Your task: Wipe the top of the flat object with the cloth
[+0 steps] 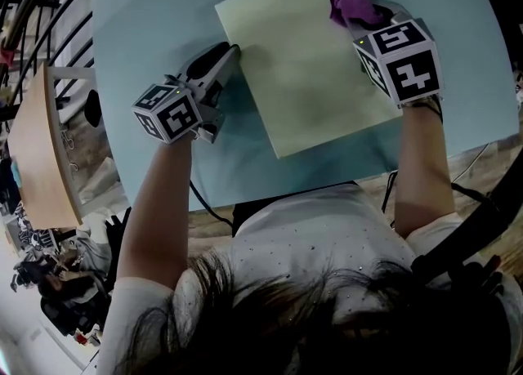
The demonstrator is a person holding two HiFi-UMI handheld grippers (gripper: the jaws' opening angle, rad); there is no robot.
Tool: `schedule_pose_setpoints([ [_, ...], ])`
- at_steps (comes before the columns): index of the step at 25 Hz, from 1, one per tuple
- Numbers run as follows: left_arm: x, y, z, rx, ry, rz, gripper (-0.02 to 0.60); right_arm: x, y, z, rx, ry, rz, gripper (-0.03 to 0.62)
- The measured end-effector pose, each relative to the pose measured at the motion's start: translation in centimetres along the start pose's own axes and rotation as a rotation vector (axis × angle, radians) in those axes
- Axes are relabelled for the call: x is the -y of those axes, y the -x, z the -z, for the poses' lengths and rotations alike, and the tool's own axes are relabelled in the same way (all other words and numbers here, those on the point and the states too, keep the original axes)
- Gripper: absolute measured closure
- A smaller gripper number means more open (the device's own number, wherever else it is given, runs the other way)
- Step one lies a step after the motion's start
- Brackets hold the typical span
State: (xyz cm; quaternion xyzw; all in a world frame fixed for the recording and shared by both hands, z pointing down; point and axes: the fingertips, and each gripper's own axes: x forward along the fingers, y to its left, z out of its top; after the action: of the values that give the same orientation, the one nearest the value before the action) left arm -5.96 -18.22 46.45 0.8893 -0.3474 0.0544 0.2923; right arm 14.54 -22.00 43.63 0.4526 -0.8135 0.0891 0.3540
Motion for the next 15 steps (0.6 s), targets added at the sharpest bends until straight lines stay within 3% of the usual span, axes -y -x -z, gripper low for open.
schedule_pose_setpoints([
  [4,-0.4,0.1,0.2,0.005,-0.003,-0.004,0.445,-3.8,1.1,-4.7,0.135,0.063,-0.07,0.513],
  [6,-0.5,0.1,0.5,0.006,-0.004,-0.004,0.445,-9.3,1.2,-6.8,0.203,0.063,-0.228,0.513],
  [9,-0.8,0.2,0.5,0.011,-0.01,-0.011,0.445,-17.8,0.1,-6.6,0.167,0.101,-0.458,0.511],
  [11,-0.9,0.2,0.6,0.014,-0.017,-0.016,0.445,-20.3,-1.1,-5.1,0.106,0.177,-0.479,0.511],
  [13,-1.0,0.2,0.8,0.012,-0.018,-0.015,0.445,-20.5,-1.8,-4.0,0.076,0.252,-0.442,0.51],
  [15,-1.0,0.3,0.8,0.006,-0.015,-0.011,0.445,-19.3,-1.8,-3.4,0.062,0.237,-0.414,0.51],
])
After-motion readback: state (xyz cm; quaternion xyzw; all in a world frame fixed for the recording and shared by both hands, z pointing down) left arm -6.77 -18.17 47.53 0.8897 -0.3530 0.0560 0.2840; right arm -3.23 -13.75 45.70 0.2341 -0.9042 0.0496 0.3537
